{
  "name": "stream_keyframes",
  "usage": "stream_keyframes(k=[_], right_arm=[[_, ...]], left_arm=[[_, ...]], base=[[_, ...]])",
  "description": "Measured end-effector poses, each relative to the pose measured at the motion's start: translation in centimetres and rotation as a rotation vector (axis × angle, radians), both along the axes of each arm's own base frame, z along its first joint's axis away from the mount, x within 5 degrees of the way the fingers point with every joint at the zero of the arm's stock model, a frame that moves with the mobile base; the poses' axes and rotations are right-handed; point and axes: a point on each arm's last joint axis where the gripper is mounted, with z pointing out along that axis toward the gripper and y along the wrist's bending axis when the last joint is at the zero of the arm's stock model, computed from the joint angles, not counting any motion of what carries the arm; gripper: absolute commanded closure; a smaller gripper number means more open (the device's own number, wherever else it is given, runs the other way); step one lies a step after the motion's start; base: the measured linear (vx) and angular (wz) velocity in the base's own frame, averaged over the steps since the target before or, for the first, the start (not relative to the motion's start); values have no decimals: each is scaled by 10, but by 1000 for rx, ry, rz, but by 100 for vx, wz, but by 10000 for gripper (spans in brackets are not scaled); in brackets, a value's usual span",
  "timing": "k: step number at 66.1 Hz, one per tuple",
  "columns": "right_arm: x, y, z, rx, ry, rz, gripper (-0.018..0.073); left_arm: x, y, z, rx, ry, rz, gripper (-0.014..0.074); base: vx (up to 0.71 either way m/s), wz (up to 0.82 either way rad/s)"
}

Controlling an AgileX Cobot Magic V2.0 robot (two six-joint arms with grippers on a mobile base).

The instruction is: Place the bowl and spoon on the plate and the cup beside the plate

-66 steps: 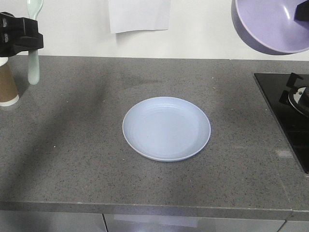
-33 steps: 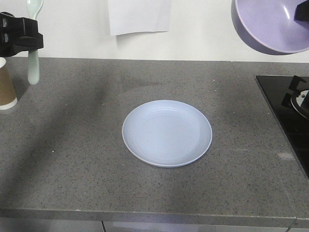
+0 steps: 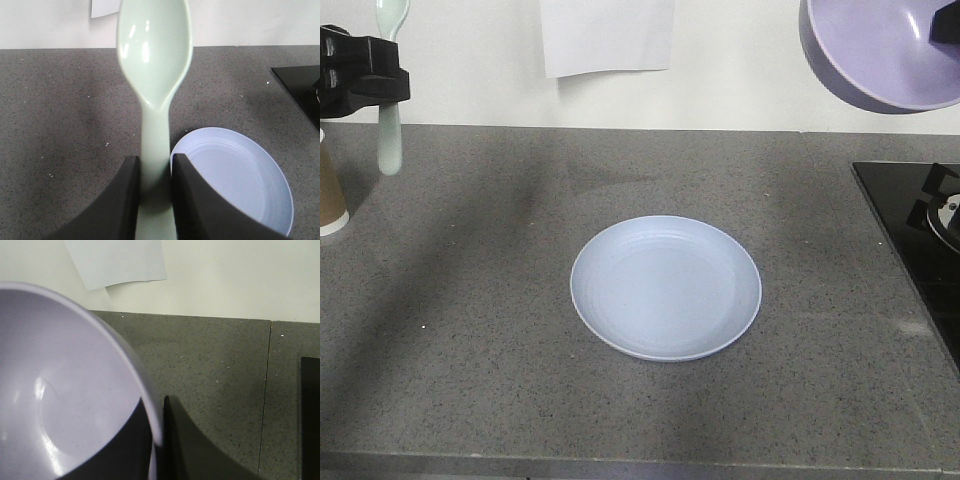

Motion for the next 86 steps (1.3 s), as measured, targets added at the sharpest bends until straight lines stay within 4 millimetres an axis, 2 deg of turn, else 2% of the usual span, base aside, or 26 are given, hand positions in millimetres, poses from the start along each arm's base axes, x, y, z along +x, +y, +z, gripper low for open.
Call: stream_keyframes(k=[86], right_arm=[[0, 0, 0, 0, 0, 0, 569]], left_arm=[[0, 0, 0, 0, 0, 0, 602]], base=[[4, 0]])
